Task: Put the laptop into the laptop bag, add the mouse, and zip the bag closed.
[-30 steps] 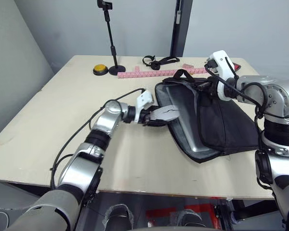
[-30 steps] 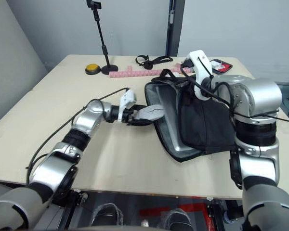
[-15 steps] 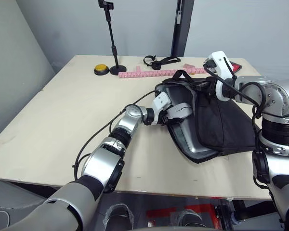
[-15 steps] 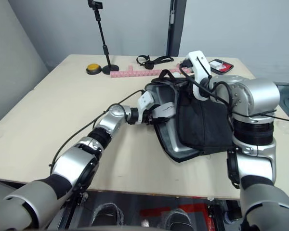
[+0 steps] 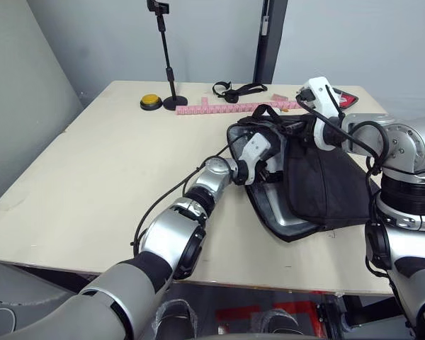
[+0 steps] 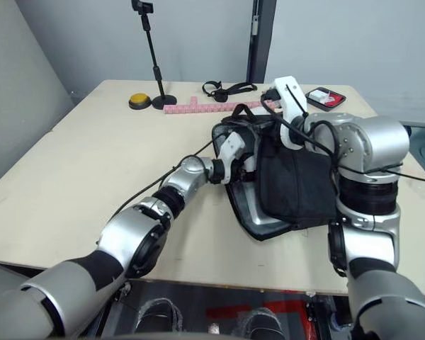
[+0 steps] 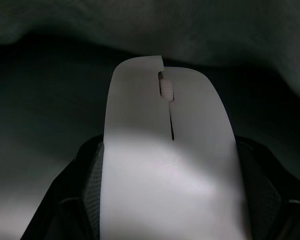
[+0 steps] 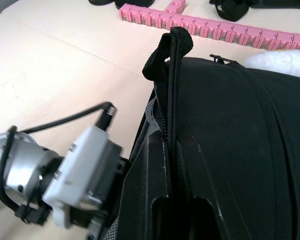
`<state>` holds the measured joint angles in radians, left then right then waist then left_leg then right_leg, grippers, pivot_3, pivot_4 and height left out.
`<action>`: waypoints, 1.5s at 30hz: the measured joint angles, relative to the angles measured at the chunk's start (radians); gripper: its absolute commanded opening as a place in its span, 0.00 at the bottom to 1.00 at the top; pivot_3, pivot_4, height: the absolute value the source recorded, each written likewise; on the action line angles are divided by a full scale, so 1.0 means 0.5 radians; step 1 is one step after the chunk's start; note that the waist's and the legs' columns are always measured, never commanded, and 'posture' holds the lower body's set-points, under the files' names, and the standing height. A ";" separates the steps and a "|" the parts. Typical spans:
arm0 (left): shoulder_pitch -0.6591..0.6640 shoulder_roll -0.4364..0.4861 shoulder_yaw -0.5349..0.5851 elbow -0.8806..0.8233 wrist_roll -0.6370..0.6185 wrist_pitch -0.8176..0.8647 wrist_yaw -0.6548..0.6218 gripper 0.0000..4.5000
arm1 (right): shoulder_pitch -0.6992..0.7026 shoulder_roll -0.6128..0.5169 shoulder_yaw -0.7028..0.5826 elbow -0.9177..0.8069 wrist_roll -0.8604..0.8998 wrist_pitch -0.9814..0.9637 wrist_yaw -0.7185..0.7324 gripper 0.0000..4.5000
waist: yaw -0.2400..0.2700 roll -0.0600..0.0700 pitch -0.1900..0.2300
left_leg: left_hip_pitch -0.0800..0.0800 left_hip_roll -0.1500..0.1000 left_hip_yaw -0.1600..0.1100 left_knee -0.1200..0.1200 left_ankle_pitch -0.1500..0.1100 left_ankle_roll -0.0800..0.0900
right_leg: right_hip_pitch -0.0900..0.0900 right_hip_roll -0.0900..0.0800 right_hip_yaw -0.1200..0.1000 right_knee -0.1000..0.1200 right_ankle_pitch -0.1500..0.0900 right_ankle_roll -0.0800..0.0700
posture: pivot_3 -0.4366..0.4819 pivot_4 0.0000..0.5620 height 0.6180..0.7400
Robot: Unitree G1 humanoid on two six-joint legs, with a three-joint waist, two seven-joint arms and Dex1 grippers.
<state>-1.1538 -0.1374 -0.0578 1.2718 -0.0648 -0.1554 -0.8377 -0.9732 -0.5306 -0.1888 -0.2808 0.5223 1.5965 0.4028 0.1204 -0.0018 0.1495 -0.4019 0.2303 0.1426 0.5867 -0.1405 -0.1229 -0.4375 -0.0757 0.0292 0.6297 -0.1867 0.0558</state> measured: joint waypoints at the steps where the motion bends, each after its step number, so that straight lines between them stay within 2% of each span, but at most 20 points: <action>1: -0.010 -0.003 0.001 0.012 0.006 0.003 0.034 0.64 | 0.000 0.002 -0.005 -0.011 0.001 0.008 -0.003 0.00 | -0.001 0.000 0.000 | 0.000 0.000 0.000 0.000 0.000 0.000 | 0.000 0.000 0.000 0.000 0.000 0.000 | 0.48 0.27 1.00; 4: -0.016 -0.008 0.001 0.042 0.047 0.011 0.114 0.64 | -0.002 0.021 -0.007 -0.012 0.002 0.022 -0.019 0.00 | 0.000 0.000 0.000 | 0.000 0.000 0.000 0.000 0.000 0.000 | 0.001 0.000 0.000 -0.001 0.001 0.002 | 0.48 0.27 1.00; 6: -0.016 -0.009 0.012 0.057 0.056 0.019 0.147 0.87 | -0.002 0.024 -0.007 -0.012 0.002 0.023 -0.023 0.00 | 0.002 0.000 0.000 | 0.000 0.000 0.000 0.000 0.000 0.000 | 0.001 0.000 0.000 -0.001 0.001 0.002 | 0.48 0.27 1.00; 8: -0.016 -0.009 0.041 0.057 0.055 0.043 0.164 0.99 | -0.003 0.024 -0.009 -0.012 0.002 0.023 -0.026 0.00 | 0.003 0.000 0.000 | 0.000 0.000 0.000 0.000 0.000 0.000 | 0.001 0.000 0.000 -0.001 0.001 0.002 | 0.48 0.27 1.00; 15: -0.015 -0.012 0.116 0.057 0.039 0.056 0.106 0.99 | -0.005 0.023 -0.016 -0.014 0.004 0.023 -0.033 0.00 | 0.004 0.000 0.000 | 0.000 0.000 0.000 0.000 0.000 0.000 | 0.000 0.000 0.000 -0.001 0.001 0.002 | 0.48 0.27 1.00; 19: -0.004 -0.005 0.164 0.036 -0.004 0.056 -0.038 0.99 | -0.005 0.023 -0.016 -0.015 0.005 0.022 -0.032 0.00 | 0.003 0.000 0.000 | 0.000 0.000 0.000 0.000 0.000 0.000 | 0.000 0.000 0.000 -0.001 0.001 0.002 | 0.48 0.27 1.00; 22: 0.062 0.070 0.188 -0.107 -0.059 0.080 -0.214 0.99 | -0.004 0.019 -0.015 -0.015 0.008 0.019 -0.027 0.00 | 0.000 0.000 0.000 | 0.000 0.000 0.000 -0.001 0.000 0.000 | 0.000 0.000 0.000 -0.001 0.001 0.002 | 0.48 0.27 1.00; 27: 0.321 0.429 0.187 -0.614 -0.192 0.337 -0.592 0.99 | 0.042 -0.033 -0.010 -0.014 0.041 -0.049 0.024 0.00 | -0.010 0.001 0.000 | 0.002 0.001 0.000 -0.003 0.000 -0.001 | 0.001 0.000 0.000 -0.002 0.000 0.000 | 0.48 0.27 1.00; 31: 0.546 0.664 0.132 -1.047 -0.242 0.549 -0.789 0.99 | 0.108 -0.082 0.028 -0.002 0.047 -0.123 0.071 0.00 | 0.016 0.001 0.001 | 0.000 -0.001 0.000 -0.003 -0.001 0.000 | 0.002 -0.002 -0.002 -0.005 -0.001 -0.001 | 0.48 0.27 1.00; 33: 0.661 0.813 0.088 -1.244 -0.256 0.634 -0.890 0.99 | 0.153 -0.119 0.070 0.002 0.055 -0.206 0.122 0.00 | 0.016 0.001 0.001 | 0.000 0.000 0.000 -0.003 -0.001 0.000 | 0.001 -0.002 -0.002 -0.005 -0.001 -0.001 | 0.48 0.27 1.00; 35: 0.786 1.046 0.091 -1.493 -0.322 0.805 -0.993 0.99 | 0.218 -0.218 0.159 0.015 0.060 -0.366 0.234 0.00 | 0.009 0.002 0.001 | -0.001 0.002 -0.001 -0.003 -0.001 -0.002 | -0.001 0.000 -0.003 -0.003 -0.001 -0.001 | 0.48 0.27 1.00; 39: 0.898 1.352 0.090 -1.869 -0.473 1.145 -1.160 0.99 | 0.263 -0.342 0.320 0.062 0.015 -0.615 0.371 0.00 | 0.008 0.003 0.002 | 0.000 0.000 0.000 -0.002 -0.002 -0.002 | -0.001 -0.002 -0.002 -0.002 -0.002 -0.002 | 0.48 0.27 1.00; 42: 0.948 1.553 0.092 -2.032 -0.599 1.403 -1.261 0.99 | 0.279 -0.405 0.389 0.093 -0.006 -0.774 0.480 0.00 | -0.001 0.003 0.002 | 0.000 0.001 0.000 -0.003 -0.001 -0.003 | -0.002 -0.001 -0.002 0.001 -0.002 -0.001 | 0.48 0.27 1.00; 45: 0.947 1.634 0.174 -2.094 -0.723 1.568 -1.243 0.99 | 0.304 -0.500 0.392 0.098 0.007 -0.883 0.632 0.00 | -0.003 0.003 0.002 | 0.000 0.001 0.000 -0.003 -0.001 -0.003 | -0.002 -0.001 -0.002 -0.001 -0.002 -0.002 | 0.48 0.27 1.00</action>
<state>-0.6801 0.6794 0.0291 0.2250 -0.4264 0.6285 -1.4593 -0.8211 -0.7807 0.0072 -0.2320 0.5257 1.1552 0.7189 0.1190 -0.0001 0.1506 -0.4022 0.2307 0.1426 0.5853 -0.1411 -0.1243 -0.4386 -0.0760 0.0282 0.6293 -0.1877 0.0549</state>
